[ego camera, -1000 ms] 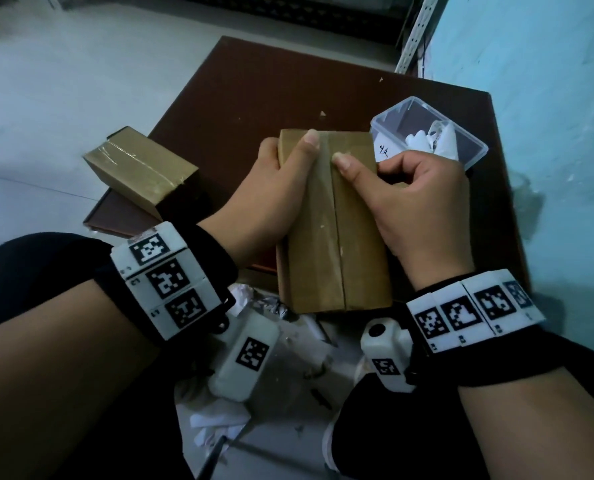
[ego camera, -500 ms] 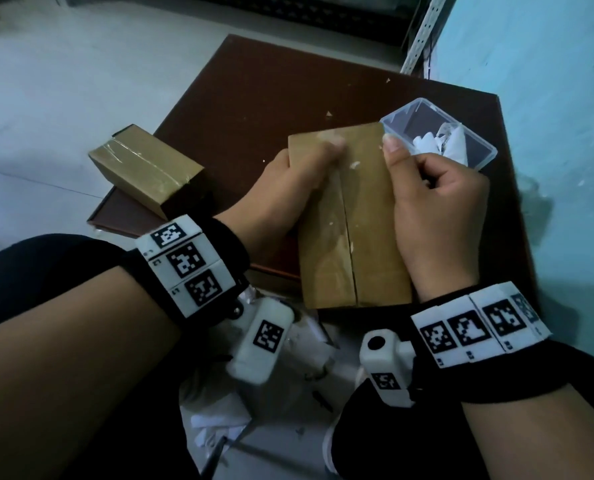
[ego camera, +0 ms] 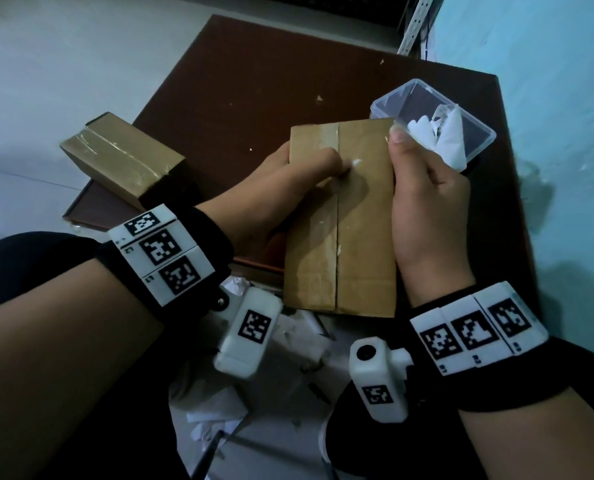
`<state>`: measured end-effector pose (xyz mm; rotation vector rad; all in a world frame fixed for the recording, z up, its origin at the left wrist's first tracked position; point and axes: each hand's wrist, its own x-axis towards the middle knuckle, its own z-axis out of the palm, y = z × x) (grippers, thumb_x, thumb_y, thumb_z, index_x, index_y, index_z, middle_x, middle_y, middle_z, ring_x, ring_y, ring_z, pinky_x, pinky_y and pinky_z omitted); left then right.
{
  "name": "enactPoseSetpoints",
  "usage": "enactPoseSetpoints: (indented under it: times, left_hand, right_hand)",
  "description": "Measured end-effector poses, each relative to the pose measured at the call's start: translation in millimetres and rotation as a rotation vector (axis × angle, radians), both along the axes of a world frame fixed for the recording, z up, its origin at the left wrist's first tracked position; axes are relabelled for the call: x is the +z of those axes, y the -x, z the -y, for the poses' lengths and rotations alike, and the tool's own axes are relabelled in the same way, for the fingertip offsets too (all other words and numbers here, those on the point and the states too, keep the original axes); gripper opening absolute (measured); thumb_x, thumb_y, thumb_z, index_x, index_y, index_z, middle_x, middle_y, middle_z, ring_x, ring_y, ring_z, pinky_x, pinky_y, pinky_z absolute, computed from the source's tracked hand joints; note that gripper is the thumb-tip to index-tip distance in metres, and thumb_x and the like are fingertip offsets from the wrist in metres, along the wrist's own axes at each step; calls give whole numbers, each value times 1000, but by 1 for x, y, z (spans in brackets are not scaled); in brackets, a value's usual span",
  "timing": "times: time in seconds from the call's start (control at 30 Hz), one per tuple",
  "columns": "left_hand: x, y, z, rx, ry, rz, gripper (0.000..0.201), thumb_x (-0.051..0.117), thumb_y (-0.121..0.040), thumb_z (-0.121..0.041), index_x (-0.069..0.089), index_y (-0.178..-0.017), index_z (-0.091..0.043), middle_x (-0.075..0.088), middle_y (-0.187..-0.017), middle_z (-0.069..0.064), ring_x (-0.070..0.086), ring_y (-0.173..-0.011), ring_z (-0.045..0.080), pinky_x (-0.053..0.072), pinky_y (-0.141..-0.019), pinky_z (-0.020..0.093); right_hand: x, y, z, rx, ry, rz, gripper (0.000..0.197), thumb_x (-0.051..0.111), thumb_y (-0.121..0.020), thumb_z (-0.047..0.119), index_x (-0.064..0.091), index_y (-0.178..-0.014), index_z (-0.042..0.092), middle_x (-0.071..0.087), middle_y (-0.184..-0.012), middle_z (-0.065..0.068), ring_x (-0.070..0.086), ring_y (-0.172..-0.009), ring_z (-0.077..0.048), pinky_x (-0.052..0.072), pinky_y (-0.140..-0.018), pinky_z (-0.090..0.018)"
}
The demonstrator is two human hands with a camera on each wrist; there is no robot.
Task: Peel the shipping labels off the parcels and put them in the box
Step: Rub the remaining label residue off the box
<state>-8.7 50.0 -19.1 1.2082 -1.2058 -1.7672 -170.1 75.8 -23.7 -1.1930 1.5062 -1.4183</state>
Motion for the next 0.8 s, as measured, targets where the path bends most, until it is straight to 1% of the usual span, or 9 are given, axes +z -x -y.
enactPoseSetpoints:
  times: [0.03,0.1,0.2,0.37,0.47,0.57,0.67,0.73,0.8]
  left_hand:
    - [-1,1,1,7,13,-5,31,64,-101,-31,58,-130,-23,77,-108,0,77,-94,18,62,-76,32]
    - [-2,3,1,18,43,-37,32,61,-104,-28,59,-134,-18,76,-112,3,77,-97,18,62,-77,30]
    - [-8,6,3,53,86,-87,38,61,-105,-25,59,-139,-10,75,-119,9,76,-104,22,61,-80,29]
    - [-18,5,3,173,168,15,42,69,-101,-34,61,-137,-15,76,-120,3,76,-106,15,63,-88,33]
    - [-23,4,3,173,203,46,58,72,-95,-48,59,-140,-14,74,-125,4,75,-110,17,62,-94,39]
    - [-22,4,0,147,252,10,32,60,-107,-33,66,-129,-11,76,-118,7,76,-107,18,62,-88,32]
    - [-23,2,-1,136,263,-41,30,53,-110,-26,65,-129,-8,75,-122,11,74,-111,21,61,-91,33]
    - [-25,-1,3,115,260,-23,48,59,-106,-43,60,-139,-8,68,-133,13,70,-119,25,59,-100,42]
    - [-29,-5,8,113,228,40,79,67,-89,-69,53,-147,-17,60,-144,10,66,-126,26,56,-104,49]
  right_hand:
    - [-1,0,0,-4,3,-11,56,58,-108,43,63,-94,-10,61,-94,-29,60,-85,-30,56,-90,-57]
    - [-2,-1,0,-15,2,-29,49,59,-108,45,70,-90,1,67,-94,-18,66,-94,-22,58,-95,-51]
    - [-4,-1,-1,48,3,-57,34,70,-100,49,81,-115,21,74,-116,-3,70,-112,-10,59,-103,-41]
    - [-8,7,6,168,-36,-173,61,76,-93,58,70,-141,21,74,-125,3,71,-119,-10,60,-103,-43]
    - [-5,10,6,178,-11,-244,44,77,-96,53,77,-128,22,78,-114,8,73,-110,-5,62,-98,-41]
    - [-3,9,5,160,32,-294,32,78,-96,51,80,-117,27,78,-104,16,71,-104,3,62,-95,-36]
    - [2,11,6,225,40,-274,30,78,-98,45,80,-119,25,79,-106,18,72,-106,4,63,-95,-34]
    - [5,14,7,293,28,-270,28,74,-102,38,77,-125,23,80,-109,14,74,-106,0,65,-92,-36]
    - [4,18,7,350,15,-277,30,70,-105,34,73,-133,21,79,-114,9,75,-108,-6,66,-91,-40]
